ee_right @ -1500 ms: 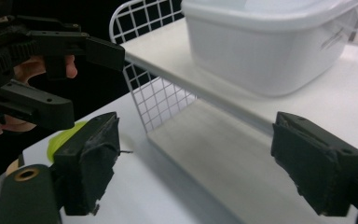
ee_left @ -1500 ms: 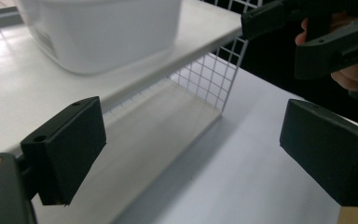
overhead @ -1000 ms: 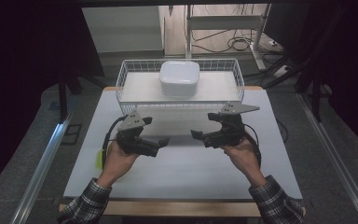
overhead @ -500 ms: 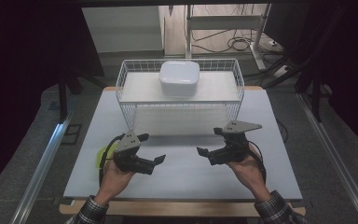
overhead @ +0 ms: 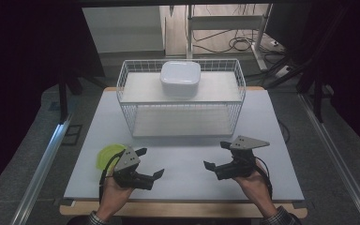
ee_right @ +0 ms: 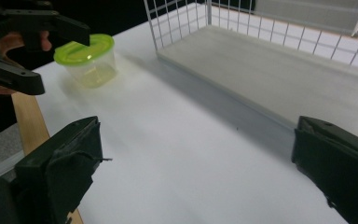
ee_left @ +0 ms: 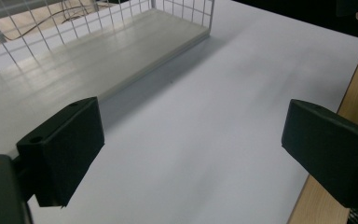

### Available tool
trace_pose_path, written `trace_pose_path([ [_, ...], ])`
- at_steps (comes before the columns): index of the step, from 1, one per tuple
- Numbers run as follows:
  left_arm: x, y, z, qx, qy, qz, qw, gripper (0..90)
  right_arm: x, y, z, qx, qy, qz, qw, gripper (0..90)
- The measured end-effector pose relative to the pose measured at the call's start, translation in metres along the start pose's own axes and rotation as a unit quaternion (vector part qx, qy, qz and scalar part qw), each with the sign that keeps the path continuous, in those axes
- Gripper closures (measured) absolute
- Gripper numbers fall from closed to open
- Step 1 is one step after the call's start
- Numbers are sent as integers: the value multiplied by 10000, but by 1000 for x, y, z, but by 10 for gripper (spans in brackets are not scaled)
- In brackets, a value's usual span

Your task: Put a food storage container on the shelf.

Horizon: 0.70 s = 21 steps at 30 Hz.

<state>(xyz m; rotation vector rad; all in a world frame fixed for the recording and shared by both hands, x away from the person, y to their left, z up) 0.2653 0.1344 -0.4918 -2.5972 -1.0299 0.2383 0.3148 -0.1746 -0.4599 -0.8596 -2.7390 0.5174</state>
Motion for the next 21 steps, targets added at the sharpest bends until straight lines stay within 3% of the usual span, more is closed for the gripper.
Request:
trace_pose_path([
  [8,-7,-1,17,157,101,-100,9998,48,-1,3,20,185,-25,74,9998,0],
  [21,-13,-2,38,378,239,-153,9989,33,6,3,44,502,-298,108,9982,0],
])
Point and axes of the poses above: each handheld gripper's, and its own axes: y roughly forward along the jaws, z roughly out of its underside, x roughly to its left, the point moved 3 cm from there along y, roughly forward along the jaws, and after that the axes turned 5 degrees about -x, right-handed, at the moved point
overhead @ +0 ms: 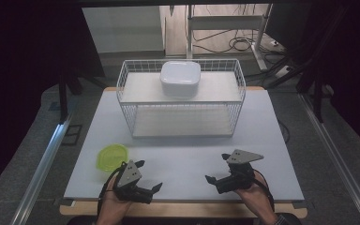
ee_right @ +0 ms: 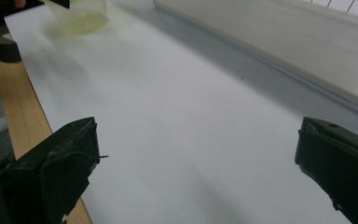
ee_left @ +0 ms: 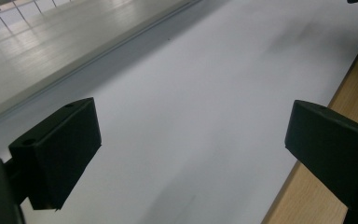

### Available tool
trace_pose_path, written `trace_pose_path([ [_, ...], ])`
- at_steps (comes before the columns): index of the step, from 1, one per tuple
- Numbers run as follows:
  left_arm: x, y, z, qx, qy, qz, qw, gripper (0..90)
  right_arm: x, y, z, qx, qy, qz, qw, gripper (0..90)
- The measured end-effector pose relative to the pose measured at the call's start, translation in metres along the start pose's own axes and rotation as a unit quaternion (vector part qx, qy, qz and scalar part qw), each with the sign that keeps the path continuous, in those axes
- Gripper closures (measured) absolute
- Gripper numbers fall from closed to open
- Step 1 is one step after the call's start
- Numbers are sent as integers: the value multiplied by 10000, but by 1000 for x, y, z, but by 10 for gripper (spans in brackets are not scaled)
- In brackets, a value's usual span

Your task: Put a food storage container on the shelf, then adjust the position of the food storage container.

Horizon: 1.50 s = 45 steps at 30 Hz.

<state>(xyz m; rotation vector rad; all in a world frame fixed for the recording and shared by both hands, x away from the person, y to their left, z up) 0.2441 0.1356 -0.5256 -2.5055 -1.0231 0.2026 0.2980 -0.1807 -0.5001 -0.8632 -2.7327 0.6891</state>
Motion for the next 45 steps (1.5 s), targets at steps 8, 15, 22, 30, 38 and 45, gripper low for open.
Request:
trace_pose_path([
  [8,1,5,7,264,-113,43,9996,30,-2,2,11,208,0,29,9998,2],
  [15,7,1,2,417,-230,-163,9987,30,-5,3,12,245,56,76,9997,4],
  [22,21,-16,-5,352,-147,-604,9974,119,-9,6,16,350,174,116,9992,9],
  [30,47,-39,-5,150,-522,-1017,9933,497,-9,8,17,396,162,93,9990,15],
  [38,78,-61,3,-133,-1162,-1164,9863,811,-7,11,19,490,141,63,9987,21],
  [45,106,-79,20,-76,-1485,-1603,9758,900,-5,14,21,603,79,58,9981,26],
])
Point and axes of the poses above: each handheld gripper's, and its own axes: y roughly forward along the jaws, z roughly out of its underside, x roughly to its left, the point moved 3 cm from there along y, roughly forward along the jaws, and after that the axes turned 5 degrees about -x, right-handed, at the moved point
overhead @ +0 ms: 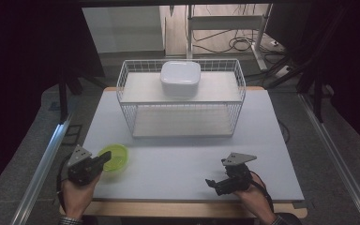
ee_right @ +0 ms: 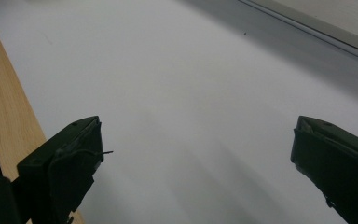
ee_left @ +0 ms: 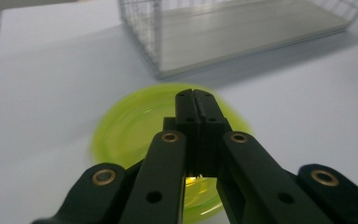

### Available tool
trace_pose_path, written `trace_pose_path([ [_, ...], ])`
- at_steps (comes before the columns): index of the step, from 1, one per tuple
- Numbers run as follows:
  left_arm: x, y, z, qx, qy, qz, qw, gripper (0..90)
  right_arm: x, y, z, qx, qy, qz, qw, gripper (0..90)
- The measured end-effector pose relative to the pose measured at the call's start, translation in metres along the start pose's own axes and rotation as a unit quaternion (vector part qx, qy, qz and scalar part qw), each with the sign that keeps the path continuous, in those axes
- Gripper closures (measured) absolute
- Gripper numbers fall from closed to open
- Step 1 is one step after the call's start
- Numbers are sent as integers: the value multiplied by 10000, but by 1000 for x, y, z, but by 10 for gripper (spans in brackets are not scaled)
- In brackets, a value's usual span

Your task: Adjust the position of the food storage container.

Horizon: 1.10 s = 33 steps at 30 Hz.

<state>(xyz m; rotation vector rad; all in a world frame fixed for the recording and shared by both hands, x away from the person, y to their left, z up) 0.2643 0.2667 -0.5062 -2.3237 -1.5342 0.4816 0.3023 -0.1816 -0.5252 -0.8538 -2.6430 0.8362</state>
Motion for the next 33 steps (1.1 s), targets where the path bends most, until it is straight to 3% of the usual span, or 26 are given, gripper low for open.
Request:
trace_pose_path([
  [9,38,-5,14,148,-252,-742,9968,900,0,1,1,69,-8,2,10000,31],
  [14,50,0,21,285,-440,-812,9953,900,1,3,3,167,-66,-24,9998,36],
  [22,43,11,24,548,-382,-824,9944,900,2,5,4,236,-114,-57,9996,38],
  [33,31,22,22,589,-484,-680,9948,900,4,8,6,341,-174,-95,9992,40],
])
Point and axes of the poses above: each handheld gripper's, and its own axes: y roughly forward along the jaws, z roughly out of its underside, x roughly to its left, the point moved 3 cm from there along y, roughly forward along the jaws, and after that the axes turned 5 degrees about -x, right-handed, at the moved point
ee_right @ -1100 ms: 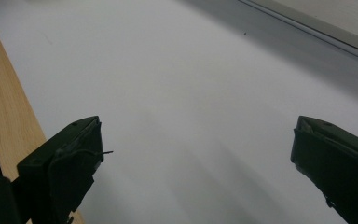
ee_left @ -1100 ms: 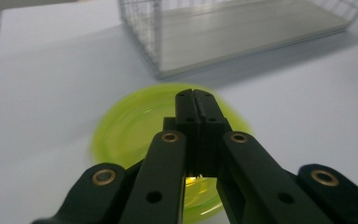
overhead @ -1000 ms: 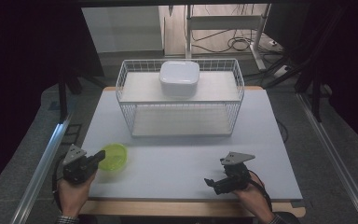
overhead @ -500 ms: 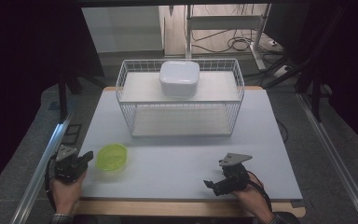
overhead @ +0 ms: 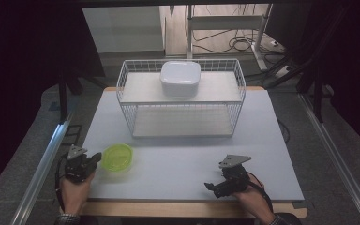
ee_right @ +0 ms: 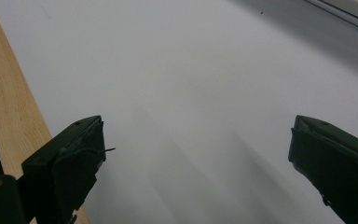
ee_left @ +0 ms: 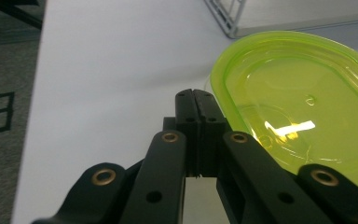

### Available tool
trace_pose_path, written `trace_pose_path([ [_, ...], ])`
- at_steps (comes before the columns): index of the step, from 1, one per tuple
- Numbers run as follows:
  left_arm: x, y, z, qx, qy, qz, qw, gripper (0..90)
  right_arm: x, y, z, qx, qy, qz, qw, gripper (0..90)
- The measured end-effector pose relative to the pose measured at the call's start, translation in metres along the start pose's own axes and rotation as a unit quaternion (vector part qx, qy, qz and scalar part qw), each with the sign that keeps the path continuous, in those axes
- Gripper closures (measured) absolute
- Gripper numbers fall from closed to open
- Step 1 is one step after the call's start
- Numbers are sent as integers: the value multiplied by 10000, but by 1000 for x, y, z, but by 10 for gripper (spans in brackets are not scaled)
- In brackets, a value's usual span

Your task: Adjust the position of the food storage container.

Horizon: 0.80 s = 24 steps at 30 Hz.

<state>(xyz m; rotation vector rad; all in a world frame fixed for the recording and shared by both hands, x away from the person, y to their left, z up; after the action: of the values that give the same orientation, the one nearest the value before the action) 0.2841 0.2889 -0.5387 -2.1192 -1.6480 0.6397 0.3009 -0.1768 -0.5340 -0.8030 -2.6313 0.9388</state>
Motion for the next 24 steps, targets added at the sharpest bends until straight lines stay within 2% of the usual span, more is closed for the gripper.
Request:
trace_pose_path([
  [13,-33,13,-5,-20,69,429,9991,900,0,2,1,51,-14,2,10000,41],
  [24,-69,26,-11,23,285,836,9961,900,0,2,1,75,-24,14,10000,40],
])
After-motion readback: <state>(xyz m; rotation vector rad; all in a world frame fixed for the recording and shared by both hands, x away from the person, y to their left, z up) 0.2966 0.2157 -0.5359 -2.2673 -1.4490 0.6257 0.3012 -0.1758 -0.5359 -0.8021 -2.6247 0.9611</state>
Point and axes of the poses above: each handheld gripper's, and its own axes: y roughly forward along the jaws, z roughly out of its underside, x roughly to its left, the point moved 3 cm from there along y, roughly forward along the jaws, and after that the axes turned 5 degrees about -x, right-handed, at the moved point
